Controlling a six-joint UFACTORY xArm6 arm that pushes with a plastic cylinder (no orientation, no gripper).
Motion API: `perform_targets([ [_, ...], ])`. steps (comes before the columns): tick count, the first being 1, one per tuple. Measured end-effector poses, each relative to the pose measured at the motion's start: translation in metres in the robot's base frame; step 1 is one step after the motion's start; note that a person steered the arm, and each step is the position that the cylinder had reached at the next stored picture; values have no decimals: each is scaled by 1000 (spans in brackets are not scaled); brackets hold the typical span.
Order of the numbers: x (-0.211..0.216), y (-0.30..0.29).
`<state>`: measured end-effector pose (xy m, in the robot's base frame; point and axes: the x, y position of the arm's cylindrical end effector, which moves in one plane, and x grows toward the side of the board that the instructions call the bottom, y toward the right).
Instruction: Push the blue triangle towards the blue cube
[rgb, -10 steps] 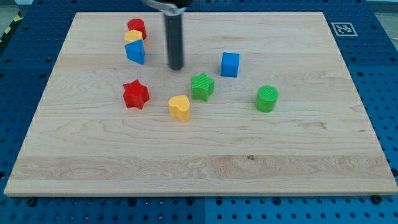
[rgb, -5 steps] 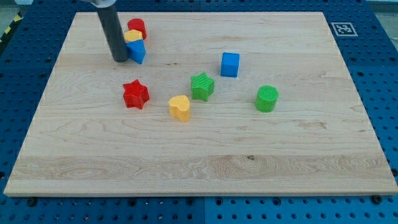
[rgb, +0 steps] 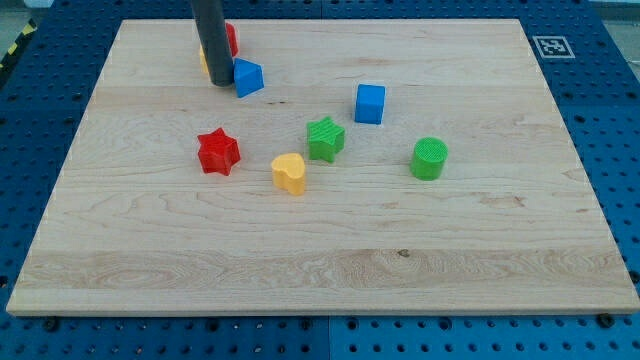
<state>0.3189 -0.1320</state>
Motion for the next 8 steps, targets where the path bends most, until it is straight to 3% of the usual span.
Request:
perform_targets([
  [3,14,7],
  [6,-34,7],
  [8,-5,14],
])
